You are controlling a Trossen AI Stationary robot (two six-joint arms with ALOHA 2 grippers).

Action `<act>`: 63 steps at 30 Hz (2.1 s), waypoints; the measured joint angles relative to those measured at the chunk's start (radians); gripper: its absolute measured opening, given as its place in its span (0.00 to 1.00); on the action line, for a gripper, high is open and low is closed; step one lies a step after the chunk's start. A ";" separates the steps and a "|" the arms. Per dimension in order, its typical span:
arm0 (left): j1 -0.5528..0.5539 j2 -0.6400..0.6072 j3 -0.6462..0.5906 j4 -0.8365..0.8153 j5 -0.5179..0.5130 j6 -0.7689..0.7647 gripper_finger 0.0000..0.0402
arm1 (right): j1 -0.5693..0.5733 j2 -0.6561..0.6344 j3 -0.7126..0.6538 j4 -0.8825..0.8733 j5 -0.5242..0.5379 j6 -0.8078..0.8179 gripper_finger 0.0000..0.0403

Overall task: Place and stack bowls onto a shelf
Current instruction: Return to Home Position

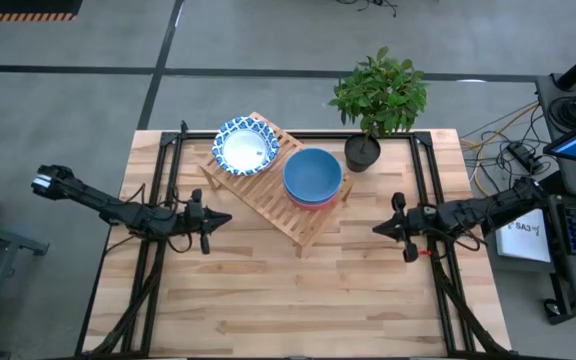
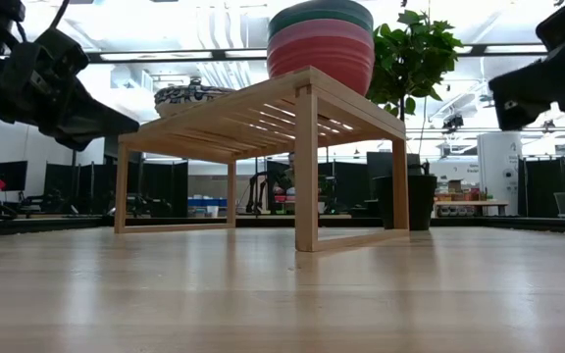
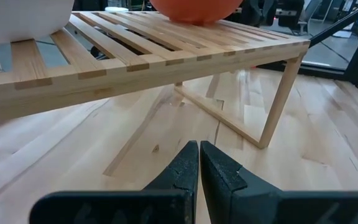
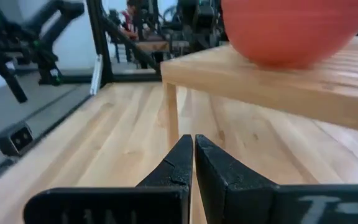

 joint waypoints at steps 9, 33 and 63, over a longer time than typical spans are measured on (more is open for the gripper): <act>0.000 0.018 0.000 0.000 -0.001 0.000 0.00 | -0.010 -0.122 -0.009 0.013 -0.250 -0.156 0.02; 0.000 0.029 0.000 0.000 0.000 0.000 0.00 | -0.010 -0.100 -0.013 0.025 -0.365 -0.239 0.02; 0.000 0.029 -0.001 0.000 0.000 0.000 0.00 | -0.010 -0.100 -0.013 0.025 -0.365 -0.239 0.02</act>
